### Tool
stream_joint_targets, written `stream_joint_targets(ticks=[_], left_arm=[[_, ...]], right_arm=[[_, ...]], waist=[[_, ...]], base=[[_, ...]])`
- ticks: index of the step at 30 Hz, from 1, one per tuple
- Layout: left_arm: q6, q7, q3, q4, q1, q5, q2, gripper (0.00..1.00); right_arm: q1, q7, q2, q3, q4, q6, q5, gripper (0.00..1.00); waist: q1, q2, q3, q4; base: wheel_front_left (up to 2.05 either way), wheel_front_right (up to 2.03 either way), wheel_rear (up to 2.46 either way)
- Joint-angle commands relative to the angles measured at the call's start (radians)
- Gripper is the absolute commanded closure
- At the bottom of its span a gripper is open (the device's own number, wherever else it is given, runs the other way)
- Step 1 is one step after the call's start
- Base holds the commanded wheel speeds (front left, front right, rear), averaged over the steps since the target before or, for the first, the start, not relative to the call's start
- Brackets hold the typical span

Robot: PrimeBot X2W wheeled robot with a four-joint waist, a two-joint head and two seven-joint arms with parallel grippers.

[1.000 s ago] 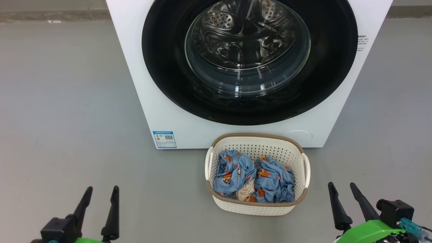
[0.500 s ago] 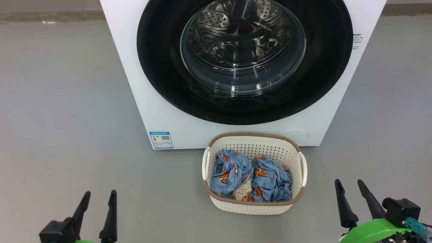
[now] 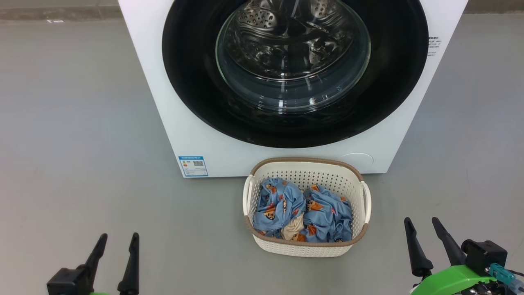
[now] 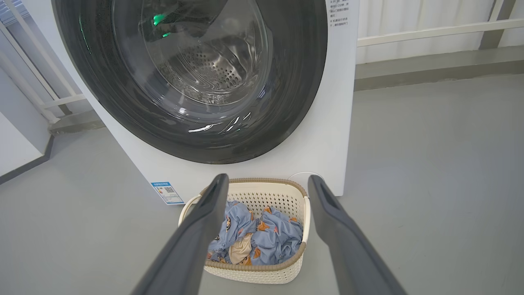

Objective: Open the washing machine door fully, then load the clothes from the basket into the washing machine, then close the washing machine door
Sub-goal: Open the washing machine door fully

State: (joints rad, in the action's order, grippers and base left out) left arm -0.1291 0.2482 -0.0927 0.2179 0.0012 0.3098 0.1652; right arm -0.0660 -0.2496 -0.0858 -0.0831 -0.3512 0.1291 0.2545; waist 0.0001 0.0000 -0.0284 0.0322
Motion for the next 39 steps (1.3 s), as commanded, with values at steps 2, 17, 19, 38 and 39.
stream_joint_targets(ticks=[2, 17, 19, 38, 39], left_arm=[[-0.002, 0.014, 0.026, -0.032, -0.026, -0.020, 0.023, 0.00], [-0.002, 0.014, 0.017, -0.038, -0.039, -0.022, 0.030, 0.00], [-0.002, 0.014, 0.016, -0.039, -0.040, -0.021, 0.031, 0.00], [-0.002, 0.014, -0.031, -0.092, -0.038, 0.062, 0.043, 0.00], [-0.002, 0.014, -0.033, -0.093, -0.037, 0.062, 0.043, 0.00]], right_arm=[[-0.028, -0.012, -0.005, 0.019, 0.027, 0.002, -0.008, 0.00], [-0.036, -0.012, 0.002, 0.020, 0.034, 0.002, -0.013, 0.00], [-0.038, -0.012, 0.003, 0.020, 0.035, 0.002, -0.013, 0.00], [-0.035, -0.012, 0.002, 0.026, 0.046, 0.002, -0.015, 0.00], [-0.035, -0.012, 0.001, 0.027, 0.046, 0.002, -0.015, 0.00]], waist=[[-0.0001, 0.0000, -0.005, 0.002], [-0.0001, 0.0000, -0.025, 0.004], [-0.0001, 0.0000, -0.027, 0.005], [-0.0001, 0.0000, -0.028, 0.013], [-0.0001, 0.0000, -0.028, 0.013]], base=[[0.64, 0.64, -1.29], [1.11, 1.11, -2.21], [1.23, 1.23, -2.46], [1.15, 0.98, -2.13], [0.47, 0.47, -0.94]])
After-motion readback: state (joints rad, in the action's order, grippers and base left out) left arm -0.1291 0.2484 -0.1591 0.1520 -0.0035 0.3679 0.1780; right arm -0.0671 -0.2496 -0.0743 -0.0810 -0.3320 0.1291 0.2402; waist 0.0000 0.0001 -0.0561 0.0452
